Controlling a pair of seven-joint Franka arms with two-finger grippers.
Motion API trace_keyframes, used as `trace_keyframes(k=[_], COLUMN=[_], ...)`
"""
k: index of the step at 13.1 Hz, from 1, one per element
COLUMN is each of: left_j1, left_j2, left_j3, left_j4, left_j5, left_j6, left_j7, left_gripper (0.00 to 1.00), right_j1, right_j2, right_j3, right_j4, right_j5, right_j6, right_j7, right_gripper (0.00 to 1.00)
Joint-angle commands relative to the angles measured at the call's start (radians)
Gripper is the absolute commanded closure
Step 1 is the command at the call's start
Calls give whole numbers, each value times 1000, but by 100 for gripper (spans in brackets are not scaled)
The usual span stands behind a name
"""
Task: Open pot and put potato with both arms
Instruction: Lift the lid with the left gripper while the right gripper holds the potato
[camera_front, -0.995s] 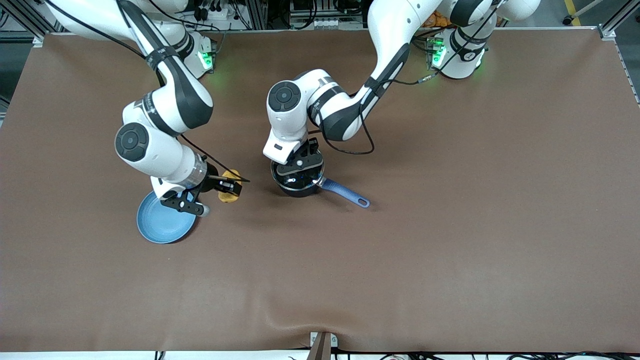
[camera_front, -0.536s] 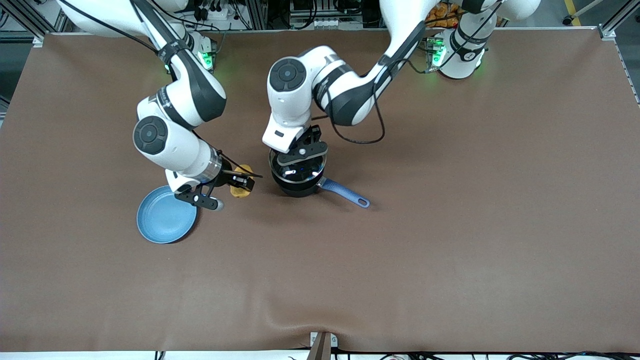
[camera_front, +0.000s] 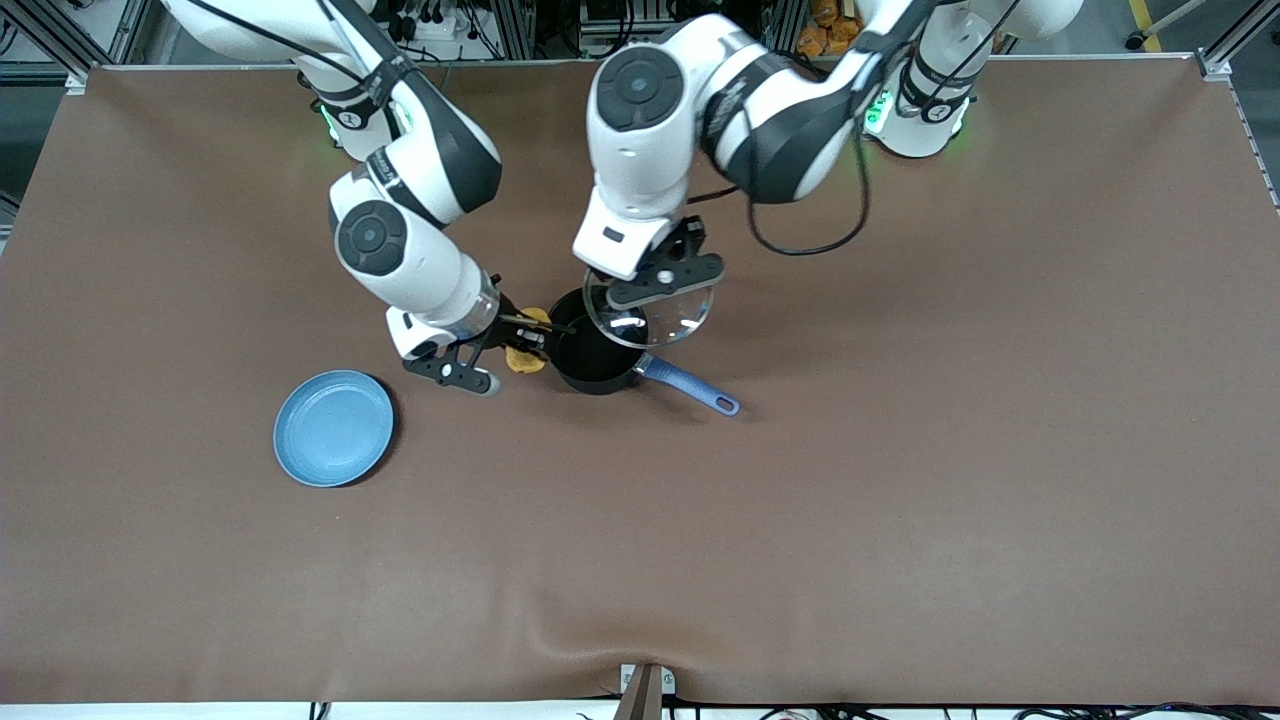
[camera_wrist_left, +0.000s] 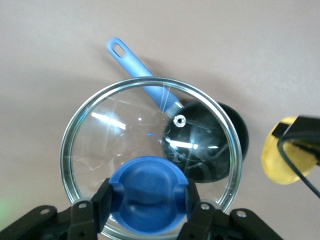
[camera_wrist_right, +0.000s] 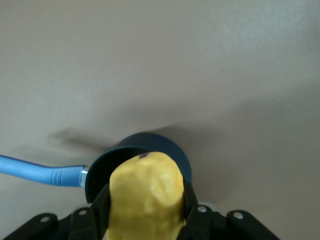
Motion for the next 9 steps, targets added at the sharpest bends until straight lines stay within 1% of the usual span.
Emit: trace_keyframes(k=[1, 2, 5, 7, 9], left_j1=[68, 85, 132, 155, 172], left_j2=[-117, -143, -201, -243, -275], left_j3=[0, 1, 2, 0, 0], left_j4=[-103, -128, -183, -232, -270], left_j5=[-24, -23, -19, -19, -20], left_j6=[-24, -29, -40, -40, -40], left_j7=[91, 128, 192, 203, 209], left_gripper=[100, 100, 100, 100, 100], right_j1=[76, 99, 148, 176, 197], right_j2=[13, 24, 68, 102, 133], right_j3=[-8, -10, -10, -11, -19], right_j4=[1, 1, 1, -1, -1], right_j5=[-120, -169, -243, -271, -294], right_j6=[21, 21, 29, 44, 87], right_j7=[109, 121, 125, 131, 152], right_gripper=[82, 82, 85, 87, 87])
